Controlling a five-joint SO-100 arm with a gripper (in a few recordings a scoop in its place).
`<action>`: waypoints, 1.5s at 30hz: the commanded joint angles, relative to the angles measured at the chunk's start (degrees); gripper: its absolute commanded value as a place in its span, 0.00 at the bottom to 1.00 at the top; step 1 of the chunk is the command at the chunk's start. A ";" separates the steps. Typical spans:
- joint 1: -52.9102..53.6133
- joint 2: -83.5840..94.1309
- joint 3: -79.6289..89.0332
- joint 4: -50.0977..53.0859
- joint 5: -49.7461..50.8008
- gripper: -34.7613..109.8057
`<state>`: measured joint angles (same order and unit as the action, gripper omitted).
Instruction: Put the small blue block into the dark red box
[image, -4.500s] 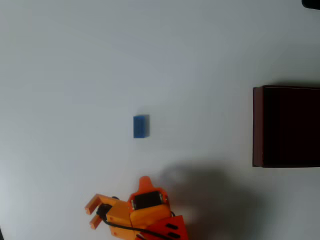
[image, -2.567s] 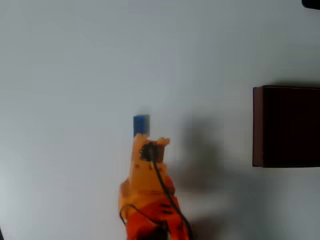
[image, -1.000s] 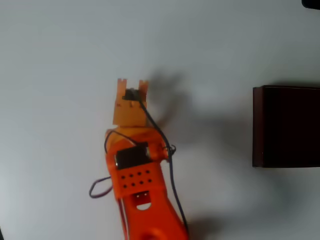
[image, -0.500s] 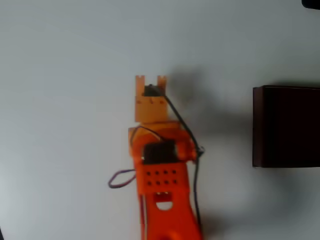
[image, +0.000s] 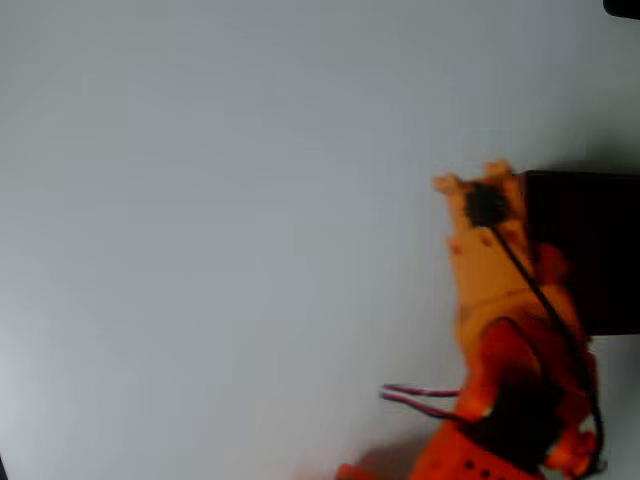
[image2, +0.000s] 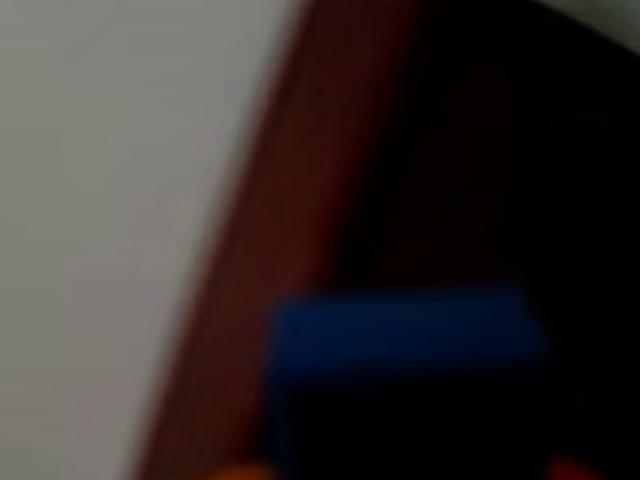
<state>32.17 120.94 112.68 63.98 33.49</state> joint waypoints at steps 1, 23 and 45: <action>5.63 -2.02 -0.44 -4.22 -4.04 0.24; -0.88 15.29 23.03 -13.80 -22.41 0.40; -52.38 71.37 57.22 13.45 -40.25 0.26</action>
<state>-17.93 191.87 168.40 75.32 -5.01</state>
